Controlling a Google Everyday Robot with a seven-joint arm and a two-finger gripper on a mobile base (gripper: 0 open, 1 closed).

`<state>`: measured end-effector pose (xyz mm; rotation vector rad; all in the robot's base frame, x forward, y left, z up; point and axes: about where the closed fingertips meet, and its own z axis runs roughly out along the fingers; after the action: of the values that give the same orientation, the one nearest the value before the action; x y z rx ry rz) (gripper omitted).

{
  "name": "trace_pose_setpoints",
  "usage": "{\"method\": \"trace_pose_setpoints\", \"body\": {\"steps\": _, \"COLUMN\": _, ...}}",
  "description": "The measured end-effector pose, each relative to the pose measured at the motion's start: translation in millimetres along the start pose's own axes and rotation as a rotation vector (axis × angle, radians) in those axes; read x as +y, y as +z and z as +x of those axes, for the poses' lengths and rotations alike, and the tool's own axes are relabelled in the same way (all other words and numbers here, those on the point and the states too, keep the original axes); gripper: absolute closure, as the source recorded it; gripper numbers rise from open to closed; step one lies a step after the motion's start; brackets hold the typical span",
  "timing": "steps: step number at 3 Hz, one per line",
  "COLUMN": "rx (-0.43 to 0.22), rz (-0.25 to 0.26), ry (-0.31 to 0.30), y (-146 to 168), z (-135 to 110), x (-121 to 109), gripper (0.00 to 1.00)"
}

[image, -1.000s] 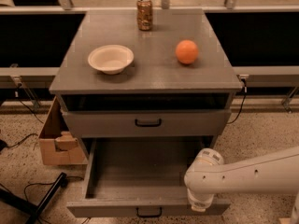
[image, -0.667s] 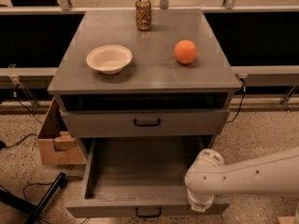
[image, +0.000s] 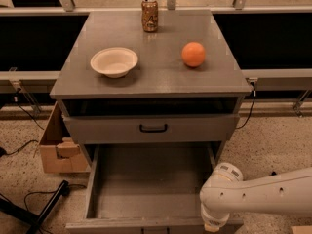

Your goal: Open middle drawer

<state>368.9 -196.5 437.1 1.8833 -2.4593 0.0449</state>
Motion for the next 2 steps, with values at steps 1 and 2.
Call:
{"method": "trace_pose_setpoints", "body": {"steps": 1, "rx": 0.001, "rz": -0.002, "ry": -0.001, "y": 0.8, "z": 0.4, "x": 0.8, "gripper": 0.74}}
{"method": "trace_pose_setpoints", "body": {"steps": 2, "rx": 0.002, "rz": -0.003, "ry": -0.001, "y": 1.2, "z": 0.8, "x": 1.4, "gripper": 0.51}}
